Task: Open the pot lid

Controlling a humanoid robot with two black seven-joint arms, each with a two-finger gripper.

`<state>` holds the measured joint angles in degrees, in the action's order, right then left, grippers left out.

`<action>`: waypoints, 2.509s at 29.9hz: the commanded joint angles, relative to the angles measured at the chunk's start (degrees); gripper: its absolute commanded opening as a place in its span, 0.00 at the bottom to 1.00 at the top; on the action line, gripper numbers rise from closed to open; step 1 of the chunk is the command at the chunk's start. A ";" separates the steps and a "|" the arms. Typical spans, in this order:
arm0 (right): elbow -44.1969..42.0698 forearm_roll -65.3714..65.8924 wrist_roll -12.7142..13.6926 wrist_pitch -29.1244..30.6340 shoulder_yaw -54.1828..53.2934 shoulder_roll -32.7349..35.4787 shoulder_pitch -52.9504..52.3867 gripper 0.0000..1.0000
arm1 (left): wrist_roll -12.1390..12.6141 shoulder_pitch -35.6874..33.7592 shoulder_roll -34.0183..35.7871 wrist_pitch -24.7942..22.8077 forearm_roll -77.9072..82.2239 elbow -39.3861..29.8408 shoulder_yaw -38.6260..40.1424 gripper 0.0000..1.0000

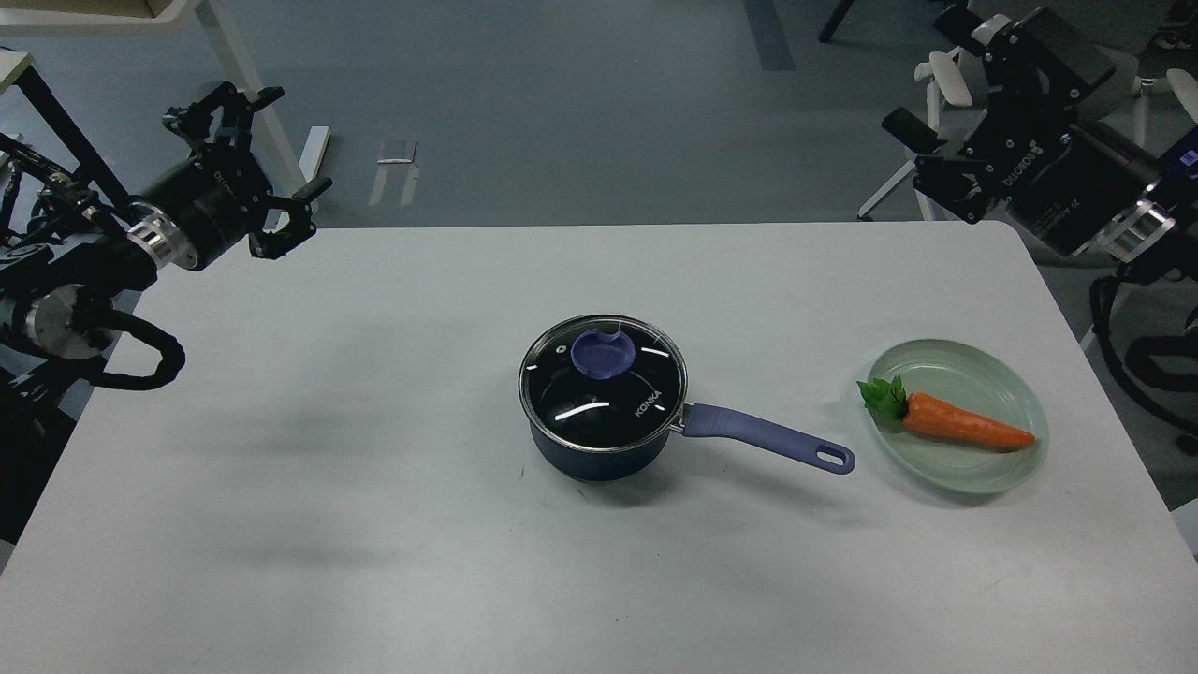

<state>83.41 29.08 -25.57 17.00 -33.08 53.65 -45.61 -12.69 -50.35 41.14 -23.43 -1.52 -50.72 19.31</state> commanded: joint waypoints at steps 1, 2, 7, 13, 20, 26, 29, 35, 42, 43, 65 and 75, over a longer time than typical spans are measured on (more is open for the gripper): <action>3.42 19.72 -1.32 3.73 1.86 1.28 -3.51 1.00 | -4.16 -0.37 0.08 -0.83 7.30 0.01 0.11 0.99; 4.12 25.18 -2.19 4.44 3.35 1.28 -4.83 1.00 | -6.62 -0.63 0.08 -0.57 9.06 0.01 0.11 0.99; 7.11 47.61 -2.43 4.80 15.21 0.41 -13.88 1.00 | -14.55 -1.59 -0.01 -0.30 17.16 -0.17 0.03 0.99; 6.85 68.28 -2.43 4.45 25.68 -4.69 -19.70 1.00 | -14.55 -2.56 -0.27 -0.39 21.46 -1.13 0.03 0.99; 3.70 77.96 -2.43 4.45 29.56 -7.86 -18.99 1.00 | -13.94 -3.79 -0.01 -0.48 25.60 -3.33 0.03 0.99; -1.84 79.82 -2.43 4.45 31.76 -12.16 -17.06 1.00 | -14.11 -3.97 -0.18 -0.13 27.44 -4.12 0.03 0.99; -2.29 79.82 -2.43 4.45 31.76 -12.87 -16.18 0.99 | -14.29 -4.06 -0.10 -0.13 27.54 -4.21 0.03 0.98; -2.38 81.04 -2.43 4.27 31.85 -13.57 -14.60 0.93 | -14.20 -4.67 -0.36 1.19 27.63 -4.21 0.03 0.98; -3.78 84.82 -2.43 4.36 32.20 -13.84 -14.77 0.71 | -14.20 -5.11 -0.71 1.46 27.89 -4.21 0.03 0.96; -3.78 85.09 -2.43 4.27 32.20 -13.84 -14.77 0.66 | -14.29 -5.20 -0.80 1.46 28.24 -4.21 0.03 0.95; -3.70 86.50 -2.43 4.27 32.37 -13.66 -15.39 0.31 | -15.31 -7.84 -5.37 6.28 58.09 -7.19 0.03 0.86; -3.70 86.50 -2.43 4.27 32.37 -13.66 -15.04 0.31 | -15.31 -8.01 -8.44 14.37 89.65 -17.83 -1.03 0.94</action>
<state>79.72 115.57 -27.99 21.25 -0.70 40.00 -60.77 -28.02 -58.34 33.87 -10.99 80.13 -66.59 19.02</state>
